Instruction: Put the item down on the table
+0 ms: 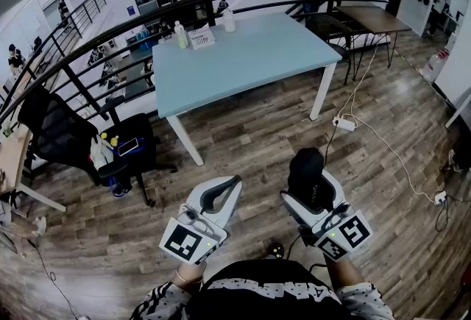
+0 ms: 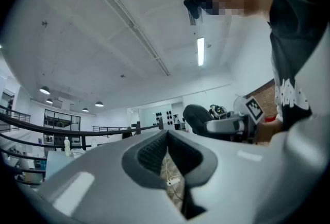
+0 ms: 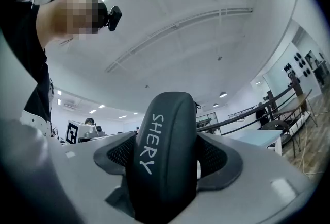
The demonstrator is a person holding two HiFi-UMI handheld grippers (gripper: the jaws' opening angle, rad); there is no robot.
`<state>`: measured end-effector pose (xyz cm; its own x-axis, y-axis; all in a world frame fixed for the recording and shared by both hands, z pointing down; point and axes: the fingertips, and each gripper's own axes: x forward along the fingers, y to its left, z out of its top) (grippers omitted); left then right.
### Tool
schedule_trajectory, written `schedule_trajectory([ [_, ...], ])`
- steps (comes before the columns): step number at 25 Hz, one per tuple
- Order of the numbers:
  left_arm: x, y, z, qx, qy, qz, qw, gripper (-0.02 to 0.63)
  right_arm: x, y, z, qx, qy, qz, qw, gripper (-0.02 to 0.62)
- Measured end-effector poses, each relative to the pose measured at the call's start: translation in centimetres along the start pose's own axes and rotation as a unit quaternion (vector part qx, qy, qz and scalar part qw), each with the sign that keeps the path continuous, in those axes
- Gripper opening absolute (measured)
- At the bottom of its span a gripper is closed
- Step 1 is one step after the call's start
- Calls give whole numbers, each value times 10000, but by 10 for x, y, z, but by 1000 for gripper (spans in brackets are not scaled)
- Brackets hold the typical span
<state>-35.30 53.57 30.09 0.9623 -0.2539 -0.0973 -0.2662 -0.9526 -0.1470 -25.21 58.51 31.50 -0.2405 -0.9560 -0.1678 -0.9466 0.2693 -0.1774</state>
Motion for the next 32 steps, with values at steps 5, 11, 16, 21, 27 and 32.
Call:
schedule_trajectory([
  [5, 2, 4, -2, -77, 81, 57, 9999, 0, 6, -1, 0, 1, -26, 82, 10000, 370],
  [11, 15, -1, -3, -89, 104, 8, 9999, 0, 4, -4, 6, 202, -194, 353, 9990, 370],
  [16, 30, -11, -10, -216, 227, -70, 9995, 0, -2, -26, 5, 331, -178, 256, 9990, 371],
  [21, 49, -21, -12, -254, 285, -85, 9992, 0, -9, -45, 5, 466, -194, 241, 9984, 371],
  [27, 69, -39, -14, -144, 282, -140, 9994, 0, -25, -65, 8, 544, -241, 251, 9979, 370],
  [32, 80, -40, -18, -184, 333, -27, 9993, 0, -34, -78, 6, 573, -204, 216, 9979, 370],
])
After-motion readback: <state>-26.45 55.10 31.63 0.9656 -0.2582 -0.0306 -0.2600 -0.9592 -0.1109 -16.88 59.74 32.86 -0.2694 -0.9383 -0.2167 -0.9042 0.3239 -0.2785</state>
